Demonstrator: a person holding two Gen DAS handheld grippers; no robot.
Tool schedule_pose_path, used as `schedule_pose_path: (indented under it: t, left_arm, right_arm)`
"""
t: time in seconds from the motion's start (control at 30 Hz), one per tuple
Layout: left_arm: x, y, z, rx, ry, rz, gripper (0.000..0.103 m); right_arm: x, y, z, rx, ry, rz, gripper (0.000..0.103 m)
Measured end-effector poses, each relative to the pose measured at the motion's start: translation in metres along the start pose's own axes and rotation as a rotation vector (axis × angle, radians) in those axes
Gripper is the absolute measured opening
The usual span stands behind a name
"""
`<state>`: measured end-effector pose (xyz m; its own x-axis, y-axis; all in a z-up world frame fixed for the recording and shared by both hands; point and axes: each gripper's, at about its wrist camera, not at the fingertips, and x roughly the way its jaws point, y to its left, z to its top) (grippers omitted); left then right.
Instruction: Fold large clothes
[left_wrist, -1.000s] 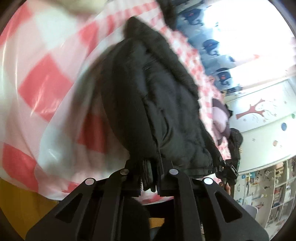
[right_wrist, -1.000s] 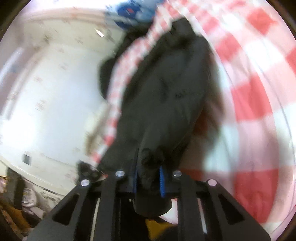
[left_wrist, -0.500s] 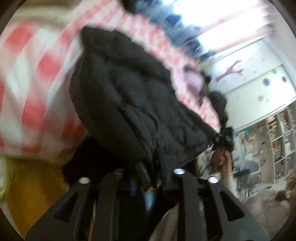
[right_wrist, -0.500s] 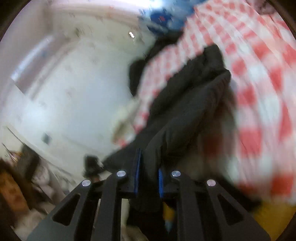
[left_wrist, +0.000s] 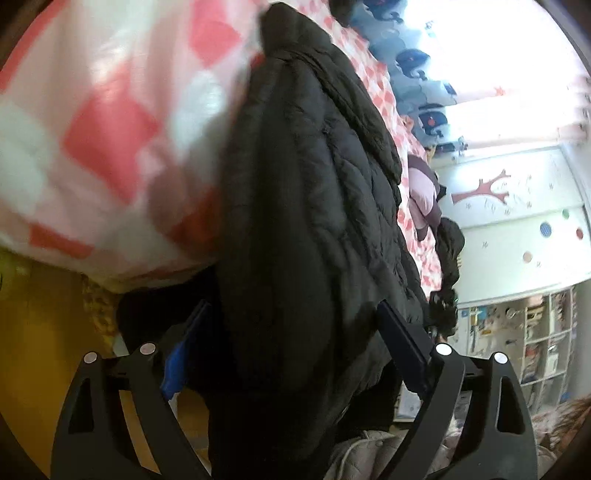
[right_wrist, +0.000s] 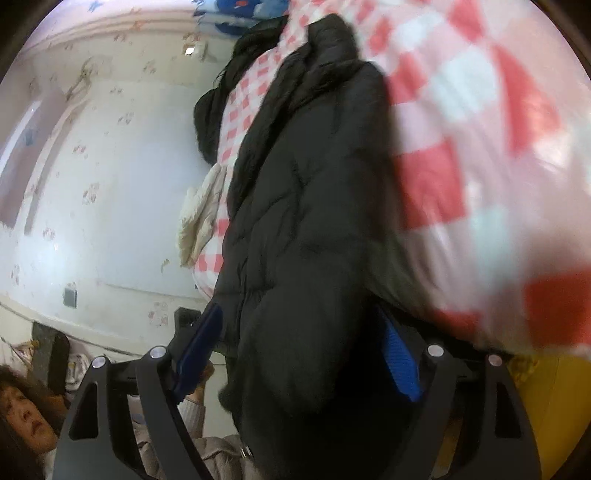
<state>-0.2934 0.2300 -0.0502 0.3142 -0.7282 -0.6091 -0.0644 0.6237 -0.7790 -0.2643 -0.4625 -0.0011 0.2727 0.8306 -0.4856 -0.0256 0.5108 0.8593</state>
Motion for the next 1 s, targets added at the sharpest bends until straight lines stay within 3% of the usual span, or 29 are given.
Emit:
schedule_pose_path:
  t: [0.03,0.07,0.1,0.17,0.2,0.33,0.43,0.47,0.5,0.57,0.6,0.63,0.77,0.87,0.9,0.93,0.97,1.0]
  left_arm:
    - [0.004,-0.008,0.002,0.018,-0.014,0.025,0.065]
    - [0.009,-0.012,0.003,0.027,-0.008,0.049,0.04]
    - [0.011,-0.017,0.004,0.03,-0.011,0.071,0.027]
    - [0.003,-0.033,0.002,0.064,-0.044,0.1,0.012]
    - [-0.003,-0.042,0.001,0.082,-0.06,0.099,0.01]
    - [-0.037,-0.078,-0.012,0.203,-0.095,0.003,0.007]
    - [-0.04,-0.073,-0.022,0.242,-0.012,-0.016,0.013]
    - [-0.035,-0.062,-0.024,0.23,0.034,-0.01,0.025]
    - [-0.028,-0.046,-0.026,0.197,0.076,0.002,0.046]
    - [-0.02,-0.015,-0.029,0.112,0.089,0.05,0.068]
    - [-0.018,0.0,-0.029,0.06,0.081,0.039,0.07]
    - [-0.016,0.011,-0.028,0.027,0.073,0.01,0.071]
    - [-0.01,0.015,-0.029,0.011,0.046,-0.02,0.081]
    - [-0.006,0.005,-0.025,0.026,0.026,-0.022,0.081]
    - [-0.005,0.001,-0.027,0.036,0.013,-0.014,0.071]
    - [-0.005,-0.005,-0.026,0.057,0.0,-0.006,0.058]
    - [-0.004,-0.005,-0.028,0.067,0.006,-0.008,0.035]
    - [-0.005,-0.011,-0.028,0.081,-0.001,0.0,0.023]
  right_arm:
    - [0.003,0.003,0.001,-0.009,-0.002,-0.011,0.045]
    - [0.006,0.007,0.002,-0.019,-0.012,-0.024,0.035]
    - [0.007,0.012,0.003,-0.034,-0.028,-0.018,0.026]
    - [0.001,0.027,0.001,-0.065,-0.067,-0.002,0.018]
    - [-0.001,0.033,0.002,-0.074,-0.089,0.015,0.015]
    - [-0.035,0.07,-0.007,-0.14,-0.183,0.114,0.014]
    - [-0.054,0.072,-0.018,-0.167,-0.158,0.089,0.014]
    - [-0.055,0.066,-0.021,-0.157,-0.134,0.068,0.014]
    - [-0.054,0.054,-0.024,-0.131,-0.098,0.03,0.017]
    - [-0.044,0.026,-0.031,-0.059,-0.034,-0.006,0.025]
    - [-0.04,0.012,-0.035,-0.018,-0.017,-0.009,0.038]
    - [-0.038,0.0,-0.039,0.013,-0.012,-0.001,0.044]
    - [-0.034,-0.013,-0.045,0.048,-0.017,0.071,0.053]
    - [-0.029,-0.002,-0.044,0.004,-0.01,0.057,0.053]
    - [-0.028,0.004,-0.043,-0.015,-0.016,0.058,0.05]
    - [-0.027,0.011,-0.042,-0.038,-0.024,0.053,0.039]
    - [-0.028,0.013,-0.042,-0.048,-0.028,0.055,0.025]
    - [-0.027,0.017,-0.043,-0.057,-0.034,0.066,0.022]
